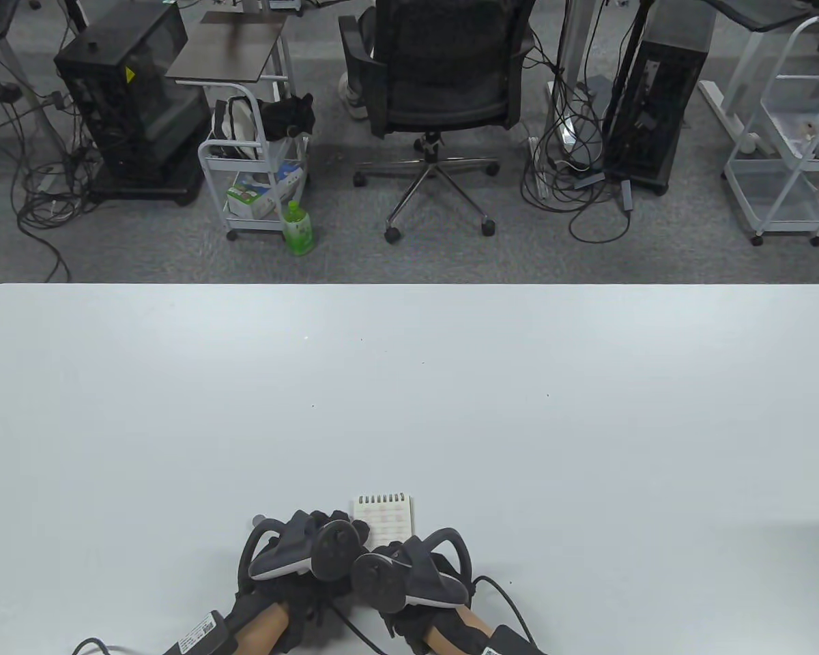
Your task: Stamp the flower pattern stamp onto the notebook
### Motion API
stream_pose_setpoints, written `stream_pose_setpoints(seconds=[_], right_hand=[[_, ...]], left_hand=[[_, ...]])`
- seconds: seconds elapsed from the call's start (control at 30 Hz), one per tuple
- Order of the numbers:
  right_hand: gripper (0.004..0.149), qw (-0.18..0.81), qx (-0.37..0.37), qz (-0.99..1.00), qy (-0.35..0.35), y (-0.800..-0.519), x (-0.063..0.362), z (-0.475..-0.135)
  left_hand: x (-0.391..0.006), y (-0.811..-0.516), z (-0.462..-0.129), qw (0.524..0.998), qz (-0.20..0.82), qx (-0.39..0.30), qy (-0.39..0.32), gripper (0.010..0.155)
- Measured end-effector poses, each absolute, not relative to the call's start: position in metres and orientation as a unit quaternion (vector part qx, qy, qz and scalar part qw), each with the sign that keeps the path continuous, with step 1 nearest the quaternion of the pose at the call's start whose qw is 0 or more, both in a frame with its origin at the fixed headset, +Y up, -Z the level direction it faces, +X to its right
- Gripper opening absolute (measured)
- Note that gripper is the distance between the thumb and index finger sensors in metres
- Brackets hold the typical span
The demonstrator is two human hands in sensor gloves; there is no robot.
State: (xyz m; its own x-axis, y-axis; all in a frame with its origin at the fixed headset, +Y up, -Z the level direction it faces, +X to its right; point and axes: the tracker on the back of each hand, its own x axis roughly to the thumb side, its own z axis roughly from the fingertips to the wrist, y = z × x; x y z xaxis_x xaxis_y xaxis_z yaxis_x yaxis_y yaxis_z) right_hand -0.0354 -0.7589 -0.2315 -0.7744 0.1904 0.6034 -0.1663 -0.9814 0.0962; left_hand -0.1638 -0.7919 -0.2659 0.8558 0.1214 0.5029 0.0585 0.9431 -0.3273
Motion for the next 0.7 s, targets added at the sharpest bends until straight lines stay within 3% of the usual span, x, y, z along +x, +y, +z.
stream_pose_setpoints(seconds=[0.17, 0.7], right_hand=[[0.046, 0.066, 0.328, 0.942, 0.016, -0.753, -0.037, -0.231], [0.046, 0.107, 0.302, 0.947, 0.017, -0.744, 0.001, -0.243]], left_hand=[[-0.164, -0.792, -0.266, 0.949, 0.018, -0.168, -0.268, 0.075], [-0.164, -0.792, -0.266, 0.949, 0.016, -0.168, -0.267, 0.075]])
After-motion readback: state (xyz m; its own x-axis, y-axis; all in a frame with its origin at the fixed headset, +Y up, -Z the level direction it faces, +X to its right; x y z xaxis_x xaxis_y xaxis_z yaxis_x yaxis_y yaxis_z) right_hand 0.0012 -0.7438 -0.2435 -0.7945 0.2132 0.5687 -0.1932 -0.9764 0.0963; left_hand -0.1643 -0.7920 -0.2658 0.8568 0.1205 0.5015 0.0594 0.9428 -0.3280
